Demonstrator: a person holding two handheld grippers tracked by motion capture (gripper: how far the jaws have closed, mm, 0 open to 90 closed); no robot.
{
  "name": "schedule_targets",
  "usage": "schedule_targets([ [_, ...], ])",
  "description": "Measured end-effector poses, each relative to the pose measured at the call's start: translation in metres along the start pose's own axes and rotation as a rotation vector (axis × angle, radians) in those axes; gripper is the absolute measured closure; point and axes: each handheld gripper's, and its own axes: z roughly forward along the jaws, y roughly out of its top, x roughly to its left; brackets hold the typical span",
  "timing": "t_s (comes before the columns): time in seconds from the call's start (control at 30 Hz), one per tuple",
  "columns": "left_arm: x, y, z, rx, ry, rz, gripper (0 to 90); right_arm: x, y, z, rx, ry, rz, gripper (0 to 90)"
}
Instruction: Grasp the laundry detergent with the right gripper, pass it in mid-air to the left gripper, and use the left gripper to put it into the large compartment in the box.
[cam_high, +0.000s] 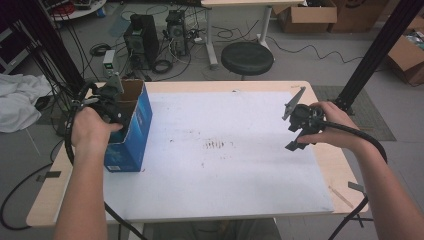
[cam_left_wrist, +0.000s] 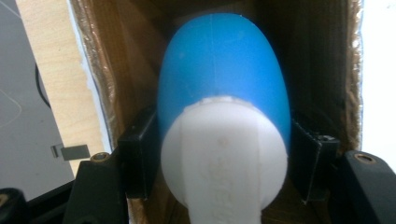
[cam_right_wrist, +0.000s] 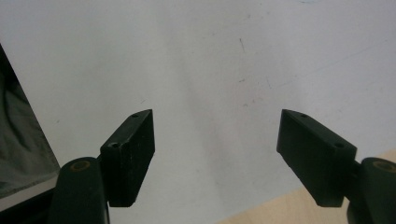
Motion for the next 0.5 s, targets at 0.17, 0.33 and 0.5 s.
schedule_targets([
  [0.17,-0.003,0.0,-0.002,-0.008,0.002,0.01,34.9,0.0,-0.001,-0.001,-0.004,0.002,-0.003,28.0],
  [0.33,-0.004,-0.001,-0.006,-0.023,0.011,0.018,29.1,0.001,-0.001,-0.004,-0.01,0.001,0.006,27.9],
  [0.5,-0.007,-0.003,-0.017,-0.051,0.034,0.047,22.0,0.002,0.0,-0.008,-0.015,0.003,0.005,26.8],
])
